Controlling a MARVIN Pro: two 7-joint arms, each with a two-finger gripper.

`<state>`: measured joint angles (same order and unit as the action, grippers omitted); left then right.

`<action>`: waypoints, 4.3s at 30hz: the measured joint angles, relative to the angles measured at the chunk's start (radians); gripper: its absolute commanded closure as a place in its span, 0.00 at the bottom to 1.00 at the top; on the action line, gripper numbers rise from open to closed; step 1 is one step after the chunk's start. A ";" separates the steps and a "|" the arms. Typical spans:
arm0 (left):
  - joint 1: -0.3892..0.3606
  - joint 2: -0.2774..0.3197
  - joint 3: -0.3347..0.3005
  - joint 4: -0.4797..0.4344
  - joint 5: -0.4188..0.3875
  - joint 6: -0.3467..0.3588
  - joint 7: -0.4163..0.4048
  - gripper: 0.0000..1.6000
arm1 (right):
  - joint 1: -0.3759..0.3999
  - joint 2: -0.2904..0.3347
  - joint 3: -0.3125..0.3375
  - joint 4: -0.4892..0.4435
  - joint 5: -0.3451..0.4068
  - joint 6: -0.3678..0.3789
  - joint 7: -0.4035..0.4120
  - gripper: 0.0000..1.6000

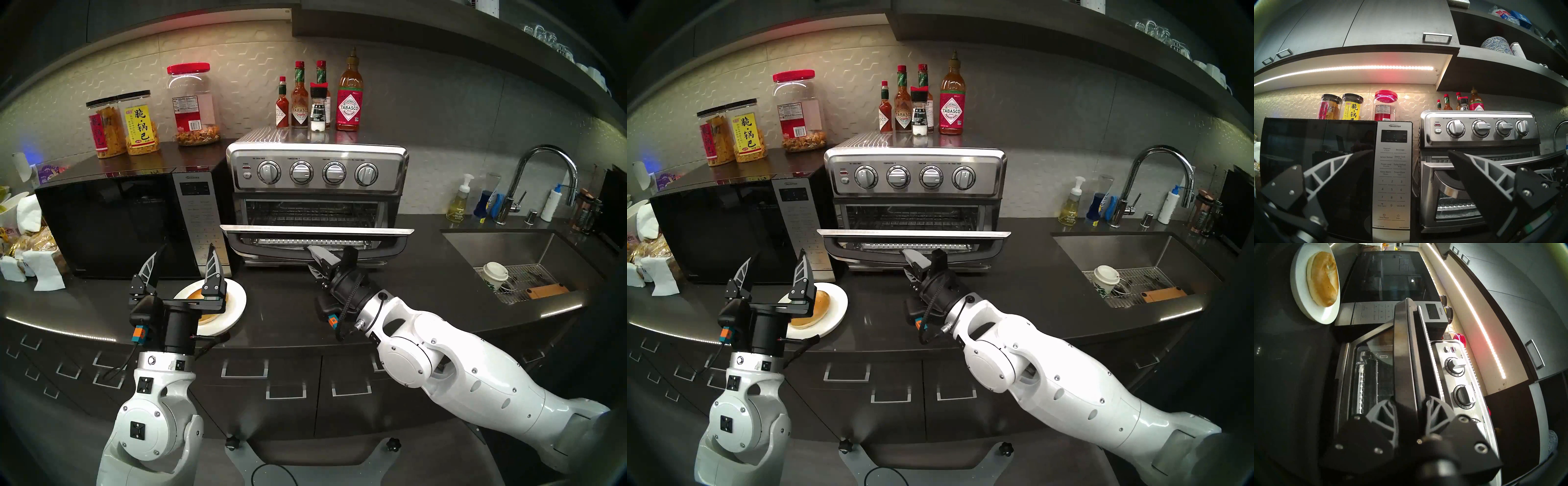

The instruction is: Open the oven and place the bagel inside on the rack

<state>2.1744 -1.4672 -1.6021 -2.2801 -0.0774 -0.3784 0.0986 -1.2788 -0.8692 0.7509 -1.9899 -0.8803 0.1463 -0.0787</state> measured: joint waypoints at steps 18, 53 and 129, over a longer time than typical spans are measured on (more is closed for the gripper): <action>0.000 0.000 0.000 0.000 0.000 0.000 0.000 0.00 | -0.055 0.005 -0.041 0.015 -0.037 0.016 -0.068 1.00; 0.000 0.000 0.000 0.000 0.000 0.000 0.000 0.00 | -0.168 0.024 -0.092 -0.035 -0.063 0.153 -0.010 1.00; 0.000 0.000 0.000 0.000 0.000 0.000 0.000 0.00 | -0.446 0.242 0.159 -0.042 0.235 -0.353 -0.751 0.00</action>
<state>2.1740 -1.4675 -1.6023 -2.2796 -0.0775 -0.3786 0.0986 -1.7250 -0.6274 0.9097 -2.0316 -0.6454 -0.2071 -0.8293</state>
